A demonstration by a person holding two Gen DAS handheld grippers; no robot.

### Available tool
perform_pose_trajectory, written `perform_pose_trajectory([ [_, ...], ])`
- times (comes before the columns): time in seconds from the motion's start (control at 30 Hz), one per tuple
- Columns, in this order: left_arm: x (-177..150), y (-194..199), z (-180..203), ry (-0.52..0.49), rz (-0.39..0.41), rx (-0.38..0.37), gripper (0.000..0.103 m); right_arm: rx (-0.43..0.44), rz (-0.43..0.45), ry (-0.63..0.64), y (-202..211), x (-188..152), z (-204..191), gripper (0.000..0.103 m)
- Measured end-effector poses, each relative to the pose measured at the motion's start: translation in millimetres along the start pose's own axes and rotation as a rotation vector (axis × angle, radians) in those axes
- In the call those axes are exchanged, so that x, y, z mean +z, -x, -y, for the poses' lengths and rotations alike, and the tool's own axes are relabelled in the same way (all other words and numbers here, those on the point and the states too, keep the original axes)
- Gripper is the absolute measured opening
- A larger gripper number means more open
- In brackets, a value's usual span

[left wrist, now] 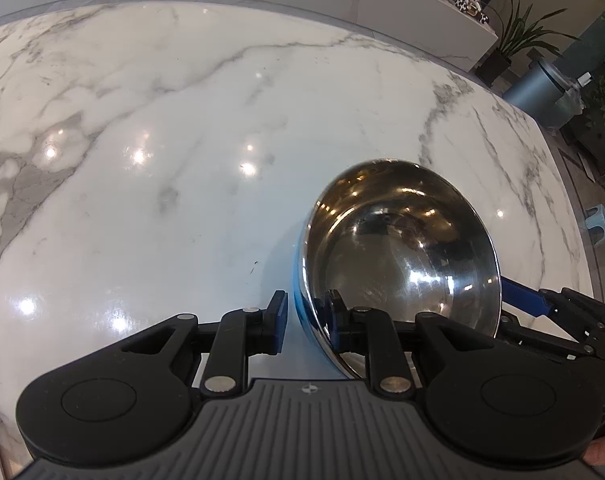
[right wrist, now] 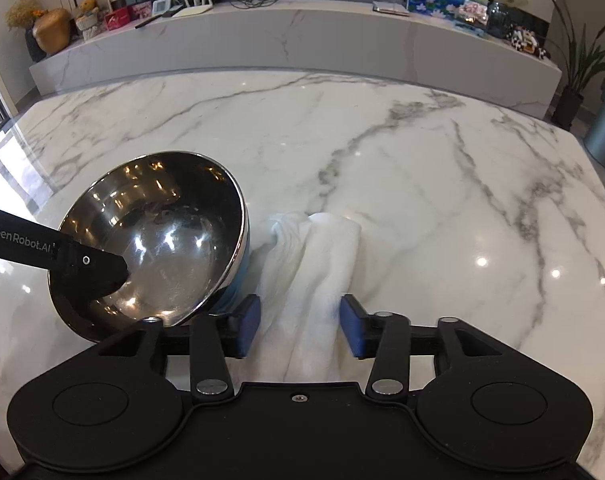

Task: Clean bowl
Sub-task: 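Set the bowl upright with the left gripper while the right gripper holds the cloth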

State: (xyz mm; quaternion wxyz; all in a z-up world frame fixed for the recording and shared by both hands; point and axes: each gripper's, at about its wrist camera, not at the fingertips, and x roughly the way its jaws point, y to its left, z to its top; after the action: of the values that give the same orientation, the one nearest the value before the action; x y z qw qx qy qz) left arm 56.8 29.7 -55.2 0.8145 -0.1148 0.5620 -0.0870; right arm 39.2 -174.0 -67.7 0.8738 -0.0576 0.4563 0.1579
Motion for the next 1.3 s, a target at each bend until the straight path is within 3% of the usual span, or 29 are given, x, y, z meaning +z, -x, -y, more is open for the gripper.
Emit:
perform_pose_trajectory([
  [0.47,-3,0,3,-0.010,-0.003,0.002,0.020,-0.010,-0.032,-0.017,-16,-7,1,0.048],
  [0.53,-3,-1,4,-0.015,0.000,0.007,0.020,-0.011,-0.026,-0.002,-16,-8,-2,0.043],
  [0.6,-4,-2,5,-0.015,0.004,0.009,0.021,0.002,-0.025,0.002,-16,-8,-5,0.025],
  [0.7,-5,-2,8,-0.034,0.011,0.017,0.022,0.020,-0.026,0.020,-15,-8,-10,0.017],
  [1.0,-9,-4,15,-0.080,-0.008,0.010,0.023,-0.023,0.006,0.097,-2,-5,-13,0.015],
  [1.3,-11,-2,20,-0.097,-0.001,0.041,0.022,0.040,0.001,0.089,11,-7,-13,0.015],
])
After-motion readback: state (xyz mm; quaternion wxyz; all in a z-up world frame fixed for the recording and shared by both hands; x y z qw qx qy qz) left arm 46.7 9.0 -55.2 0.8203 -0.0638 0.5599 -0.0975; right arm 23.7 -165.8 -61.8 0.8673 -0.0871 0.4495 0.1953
